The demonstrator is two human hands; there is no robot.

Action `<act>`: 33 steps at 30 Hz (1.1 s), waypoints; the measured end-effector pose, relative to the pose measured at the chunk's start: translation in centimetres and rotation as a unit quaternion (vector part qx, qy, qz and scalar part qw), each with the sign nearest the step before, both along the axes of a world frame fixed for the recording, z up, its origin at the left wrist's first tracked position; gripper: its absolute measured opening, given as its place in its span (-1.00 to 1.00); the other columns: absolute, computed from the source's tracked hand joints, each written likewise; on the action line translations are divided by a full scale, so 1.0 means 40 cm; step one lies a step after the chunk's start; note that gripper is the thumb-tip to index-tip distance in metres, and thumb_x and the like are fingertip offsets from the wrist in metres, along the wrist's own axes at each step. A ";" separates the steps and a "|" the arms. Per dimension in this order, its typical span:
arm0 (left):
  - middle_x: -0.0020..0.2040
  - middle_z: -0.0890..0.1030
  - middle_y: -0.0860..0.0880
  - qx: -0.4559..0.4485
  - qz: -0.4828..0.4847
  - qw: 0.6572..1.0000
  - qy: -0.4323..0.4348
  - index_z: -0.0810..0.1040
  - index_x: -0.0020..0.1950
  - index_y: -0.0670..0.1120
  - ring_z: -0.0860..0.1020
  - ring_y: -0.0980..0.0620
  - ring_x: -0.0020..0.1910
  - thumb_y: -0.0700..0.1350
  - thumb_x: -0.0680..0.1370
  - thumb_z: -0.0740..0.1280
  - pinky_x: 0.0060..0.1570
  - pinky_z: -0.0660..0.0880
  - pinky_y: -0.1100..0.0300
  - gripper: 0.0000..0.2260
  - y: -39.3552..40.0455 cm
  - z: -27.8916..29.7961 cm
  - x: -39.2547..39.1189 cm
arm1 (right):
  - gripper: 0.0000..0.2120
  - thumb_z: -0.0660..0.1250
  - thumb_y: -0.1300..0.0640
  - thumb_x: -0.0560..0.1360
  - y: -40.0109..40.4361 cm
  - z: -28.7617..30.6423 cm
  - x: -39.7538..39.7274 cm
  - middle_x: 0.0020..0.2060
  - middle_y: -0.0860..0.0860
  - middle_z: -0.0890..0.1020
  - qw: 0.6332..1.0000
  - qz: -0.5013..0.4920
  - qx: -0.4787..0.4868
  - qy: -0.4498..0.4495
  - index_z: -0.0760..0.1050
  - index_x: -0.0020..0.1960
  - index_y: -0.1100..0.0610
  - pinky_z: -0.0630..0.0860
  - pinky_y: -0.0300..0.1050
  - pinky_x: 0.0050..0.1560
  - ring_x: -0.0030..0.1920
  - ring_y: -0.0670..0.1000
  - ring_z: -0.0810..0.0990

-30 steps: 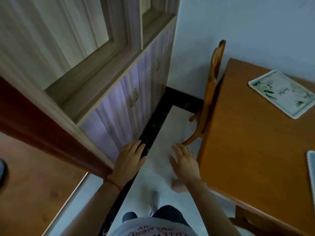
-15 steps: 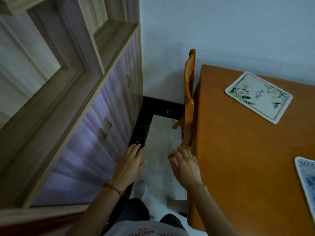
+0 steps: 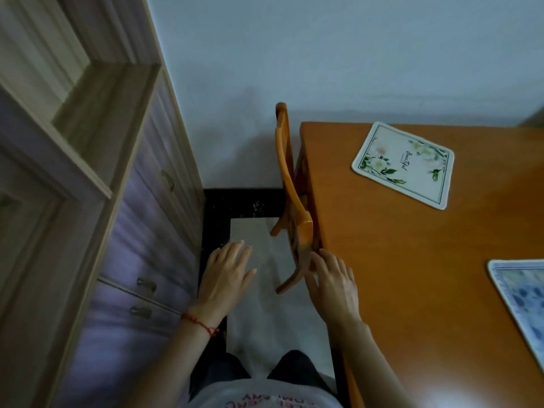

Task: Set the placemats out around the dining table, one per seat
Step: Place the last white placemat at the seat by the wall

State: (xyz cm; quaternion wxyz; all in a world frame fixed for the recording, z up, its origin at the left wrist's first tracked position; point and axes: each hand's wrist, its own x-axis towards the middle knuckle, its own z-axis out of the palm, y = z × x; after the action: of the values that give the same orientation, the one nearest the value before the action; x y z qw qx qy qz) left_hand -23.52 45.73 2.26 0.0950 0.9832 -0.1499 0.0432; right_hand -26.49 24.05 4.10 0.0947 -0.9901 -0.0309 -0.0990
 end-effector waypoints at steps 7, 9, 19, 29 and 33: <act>0.13 0.60 -0.19 -0.017 -0.022 1.000 0.013 0.53 0.17 -0.20 0.56 -0.16 0.12 0.07 0.51 0.09 0.06 0.53 -0.05 -0.56 -0.043 0.028 0.157 | -0.70 0.34 0.01 0.47 -0.054 0.012 0.116 0.12 0.12 0.59 0.998 -0.053 0.003 -0.018 0.50 0.14 0.13 0.52 0.01 0.05 0.11 0.13 0.57; 0.15 0.59 -0.19 -0.018 -0.028 0.999 0.010 0.52 0.19 -0.19 0.54 -0.16 0.15 0.10 0.57 0.01 0.08 0.51 -0.06 -0.52 -0.068 0.042 0.203 | -0.68 0.26 -0.02 0.50 -0.074 0.017 0.156 0.14 0.11 0.58 0.998 -0.062 0.011 -0.023 0.49 0.17 0.13 0.51 0.01 0.07 0.14 0.13 0.56; 0.18 0.57 -0.19 -0.023 -0.105 0.994 -0.035 0.51 0.22 -0.20 0.53 -0.16 0.20 0.11 0.57 0.03 0.16 0.47 -0.06 -0.52 -0.231 0.136 0.398 | -0.65 0.32 0.00 0.46 -0.192 0.024 0.303 0.13 0.13 0.59 0.993 -0.106 0.007 -0.042 0.49 0.19 0.14 0.51 -0.01 0.08 0.13 0.13 0.57; 0.18 0.58 -0.19 0.008 -0.207 0.978 -0.034 0.53 0.21 -0.20 0.54 -0.17 0.18 0.07 0.52 0.09 0.14 0.47 -0.05 -0.54 -0.378 0.139 0.576 | -0.61 0.12 -0.05 0.51 -0.278 0.027 0.368 0.13 0.12 0.59 0.977 -0.212 0.016 -0.030 0.49 0.19 0.14 0.51 -0.01 0.08 0.14 0.11 0.57; 0.17 0.58 -0.19 0.009 -0.254 0.967 -0.025 0.53 0.20 -0.19 0.55 -0.17 0.17 0.07 0.51 0.08 0.12 0.49 -0.04 -0.54 -0.434 0.129 0.682 | -0.65 0.22 -0.01 0.49 -0.298 0.015 0.414 0.12 0.14 0.60 0.963 -0.269 0.011 -0.023 0.50 0.18 0.16 0.52 0.02 0.07 0.13 0.13 0.57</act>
State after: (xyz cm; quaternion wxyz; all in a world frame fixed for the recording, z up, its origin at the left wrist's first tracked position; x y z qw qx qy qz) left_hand 3.78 28.35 7.44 0.0905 0.9122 -0.3976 0.0409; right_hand -9.91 12.12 4.70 0.0743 -0.9582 0.2357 -0.1440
